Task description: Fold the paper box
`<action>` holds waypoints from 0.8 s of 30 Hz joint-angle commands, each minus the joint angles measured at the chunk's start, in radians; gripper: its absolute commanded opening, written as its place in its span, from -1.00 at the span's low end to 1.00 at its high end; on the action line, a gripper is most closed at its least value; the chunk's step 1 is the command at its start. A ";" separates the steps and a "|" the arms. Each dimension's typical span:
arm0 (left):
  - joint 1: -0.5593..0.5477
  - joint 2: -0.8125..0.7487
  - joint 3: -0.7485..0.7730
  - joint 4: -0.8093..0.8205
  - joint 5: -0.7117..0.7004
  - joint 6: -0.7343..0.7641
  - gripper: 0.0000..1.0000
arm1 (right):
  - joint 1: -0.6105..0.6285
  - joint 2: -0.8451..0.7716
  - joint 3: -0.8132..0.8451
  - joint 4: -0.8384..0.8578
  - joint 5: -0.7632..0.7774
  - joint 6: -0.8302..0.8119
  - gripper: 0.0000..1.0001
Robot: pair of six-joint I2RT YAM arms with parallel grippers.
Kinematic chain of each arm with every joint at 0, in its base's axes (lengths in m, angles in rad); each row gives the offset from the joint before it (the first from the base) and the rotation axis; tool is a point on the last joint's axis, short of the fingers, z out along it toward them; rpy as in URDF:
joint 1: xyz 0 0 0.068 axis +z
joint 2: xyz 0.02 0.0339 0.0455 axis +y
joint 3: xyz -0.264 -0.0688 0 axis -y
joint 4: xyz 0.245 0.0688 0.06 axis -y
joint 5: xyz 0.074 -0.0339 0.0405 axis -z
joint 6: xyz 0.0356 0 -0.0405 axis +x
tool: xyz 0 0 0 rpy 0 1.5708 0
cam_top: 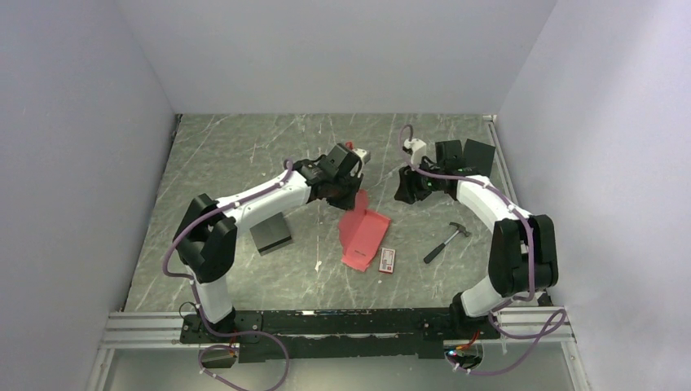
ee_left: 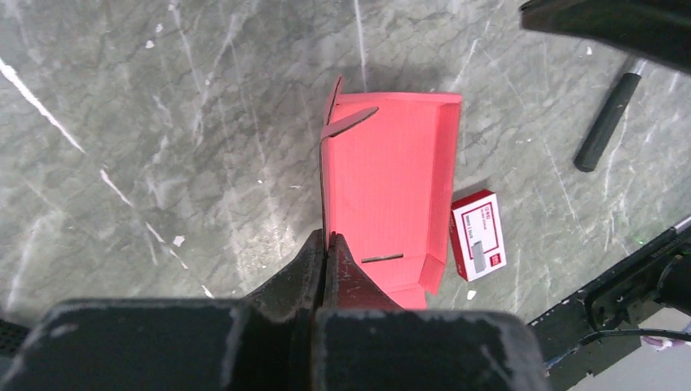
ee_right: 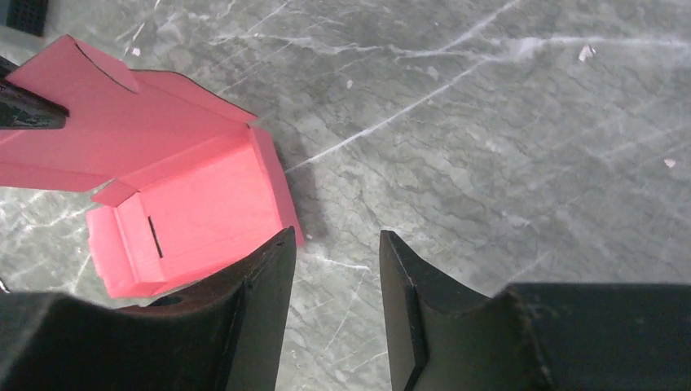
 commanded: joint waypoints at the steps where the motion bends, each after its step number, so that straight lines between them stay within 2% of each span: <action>1: -0.003 0.006 0.058 -0.033 -0.086 0.015 -1.00 | -0.043 0.015 0.024 0.004 -0.110 0.084 -0.09; 3: 0.000 0.010 0.061 -0.035 -0.115 0.010 -1.00 | -0.046 0.028 0.014 0.022 -0.097 0.122 -0.13; 5: 0.004 0.012 0.062 -0.023 -0.128 0.001 -1.00 | -0.046 0.053 0.008 0.036 -0.071 0.182 -0.27; 8: 0.005 0.016 0.068 0.001 -0.141 -0.011 -1.00 | -0.044 0.097 0.020 0.012 -0.008 0.254 -0.37; 9: 0.007 0.019 0.072 0.010 -0.139 -0.017 -0.95 | -0.041 0.108 0.023 -0.002 0.011 0.263 -0.38; 11: 0.010 0.027 0.076 0.031 -0.130 -0.028 -0.73 | -0.029 0.113 0.017 -0.020 0.061 0.274 -0.40; 14: 0.014 0.036 0.072 0.063 -0.099 -0.044 -0.30 | 0.004 0.110 -0.007 -0.041 0.127 0.280 -0.40; 19: 0.046 0.005 0.004 0.155 -0.004 -0.076 -0.03 | 0.016 0.121 -0.003 -0.071 0.110 0.299 -0.37; 24: 0.065 -0.031 -0.044 0.184 0.030 -0.082 0.23 | 0.012 0.098 -0.019 -0.053 -0.090 0.375 -0.23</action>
